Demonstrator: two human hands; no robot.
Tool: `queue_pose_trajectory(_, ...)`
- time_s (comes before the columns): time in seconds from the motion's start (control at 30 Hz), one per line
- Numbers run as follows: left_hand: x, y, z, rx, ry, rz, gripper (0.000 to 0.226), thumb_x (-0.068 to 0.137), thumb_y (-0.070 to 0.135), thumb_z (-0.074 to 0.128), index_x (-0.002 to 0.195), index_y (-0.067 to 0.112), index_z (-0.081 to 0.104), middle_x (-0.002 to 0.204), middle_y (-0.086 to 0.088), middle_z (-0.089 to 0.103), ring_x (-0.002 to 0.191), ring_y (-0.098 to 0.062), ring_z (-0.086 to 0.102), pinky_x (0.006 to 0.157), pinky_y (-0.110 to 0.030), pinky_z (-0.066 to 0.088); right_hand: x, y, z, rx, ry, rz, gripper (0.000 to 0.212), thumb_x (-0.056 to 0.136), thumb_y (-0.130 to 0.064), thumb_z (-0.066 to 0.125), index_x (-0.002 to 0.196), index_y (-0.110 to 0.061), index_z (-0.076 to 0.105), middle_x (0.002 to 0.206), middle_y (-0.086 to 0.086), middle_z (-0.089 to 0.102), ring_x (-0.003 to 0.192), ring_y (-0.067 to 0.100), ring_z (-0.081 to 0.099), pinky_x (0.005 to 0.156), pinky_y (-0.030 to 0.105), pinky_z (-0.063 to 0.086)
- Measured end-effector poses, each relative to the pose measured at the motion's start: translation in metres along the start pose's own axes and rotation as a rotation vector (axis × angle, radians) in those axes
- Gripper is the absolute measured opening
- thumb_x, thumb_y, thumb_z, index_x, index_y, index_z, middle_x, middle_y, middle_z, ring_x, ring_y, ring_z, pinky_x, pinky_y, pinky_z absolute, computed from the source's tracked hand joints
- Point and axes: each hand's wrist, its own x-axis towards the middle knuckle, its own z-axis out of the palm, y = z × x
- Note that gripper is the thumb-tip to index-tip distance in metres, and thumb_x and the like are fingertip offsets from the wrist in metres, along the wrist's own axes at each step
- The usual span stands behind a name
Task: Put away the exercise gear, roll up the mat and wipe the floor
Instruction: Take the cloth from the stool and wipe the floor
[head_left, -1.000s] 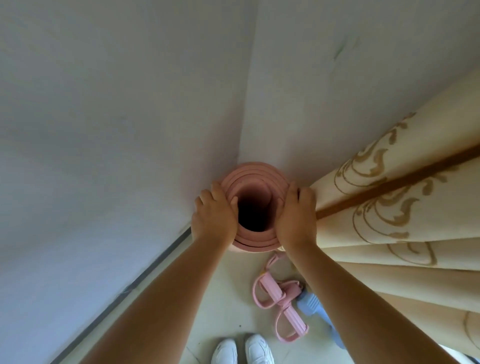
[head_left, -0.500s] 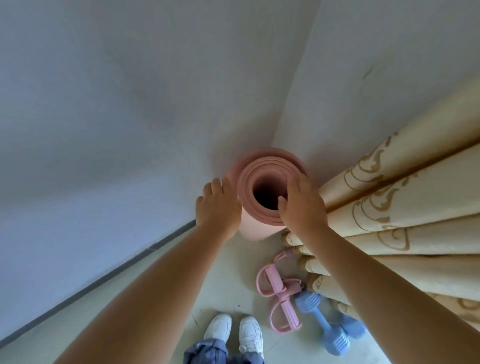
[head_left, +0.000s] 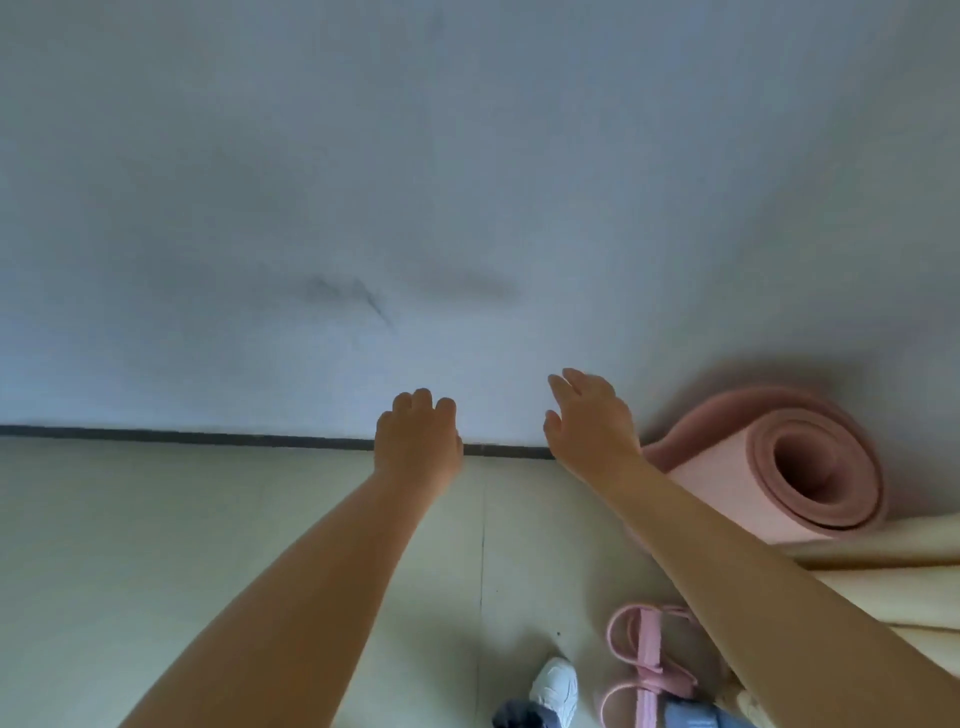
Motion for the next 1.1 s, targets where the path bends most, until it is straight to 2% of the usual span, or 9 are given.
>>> queue_pose_trajectory(0.17, -0.077, -0.139, -0.033, -0.032, 0.127, -0.187, 0.033, 0.099, 0.024, 0.037, 0.129, 0.013, 0.045, 0.131, -0.006, 0.046, 0.121, -0.023, 0.044, 0.093, -0.030, 0.041, -0.015, -0.166, -0.028, -0.006, 0.070, -0.225, 0.043, 0.098, -0.023, 0.037, 0.139, -0.011, 0.037, 0.141, 0.002, 0.041, 0.129, 0.023, 0.038, 0.099, 0.032, 0.039)
queue_pose_trajectory(0.37, -0.205, -0.303, -0.064, -0.042, 0.236, -0.386, 0.035, 0.098, 0.024, 0.038, 0.130, 0.012, 0.044, 0.131, -0.008, 0.047, 0.119, -0.024, 0.046, 0.092, -0.031, 0.042, -0.082, -0.369, -0.059, 0.044, 0.127, -0.421, 0.042, 0.098, -0.022, 0.038, 0.137, -0.009, 0.039, 0.141, 0.005, 0.043, 0.131, 0.025, 0.037, 0.101, 0.035, 0.039)
queue_pose_trajectory(0.67, -0.400, -0.533, -0.055, -0.093, 0.328, -0.845, 0.034, 0.096, 0.025, 0.039, 0.126, 0.011, 0.047, 0.127, -0.010, 0.050, 0.116, -0.026, 0.048, 0.092, -0.034, 0.042, -0.190, -0.655, -0.058, 0.061, 0.126, -0.908, 0.040, 0.096, -0.020, 0.041, 0.134, -0.009, 0.044, 0.137, 0.006, 0.047, 0.128, 0.025, 0.039, 0.098, 0.033, 0.040)
queue_pose_trajectory(0.87, -0.471, -0.664, -0.035, -0.176, 0.285, -1.077, 0.038, 0.097, 0.027, 0.037, 0.131, 0.012, 0.044, 0.131, -0.010, 0.047, 0.121, -0.026, 0.045, 0.096, -0.036, 0.041, -0.221, -0.808, -0.039, 0.033, 0.060, -1.124, 0.042, 0.097, -0.021, 0.041, 0.137, -0.011, 0.042, 0.141, 0.004, 0.044, 0.131, 0.024, 0.037, 0.101, 0.033, 0.038)
queue_pose_trajectory(1.1, -0.527, -0.843, -0.034, -0.258, 0.236, -1.285, 0.039, 0.098, 0.028, 0.036, 0.134, 0.013, 0.042, 0.133, -0.010, 0.045, 0.125, -0.026, 0.041, 0.099, -0.036, 0.038, -0.225, -1.024, -0.018, -0.008, -0.001, -1.336, 0.044, 0.097, -0.024, 0.040, 0.140, -0.013, 0.038, 0.144, 0.003, 0.040, 0.134, 0.023, 0.035, 0.104, 0.033, 0.036)
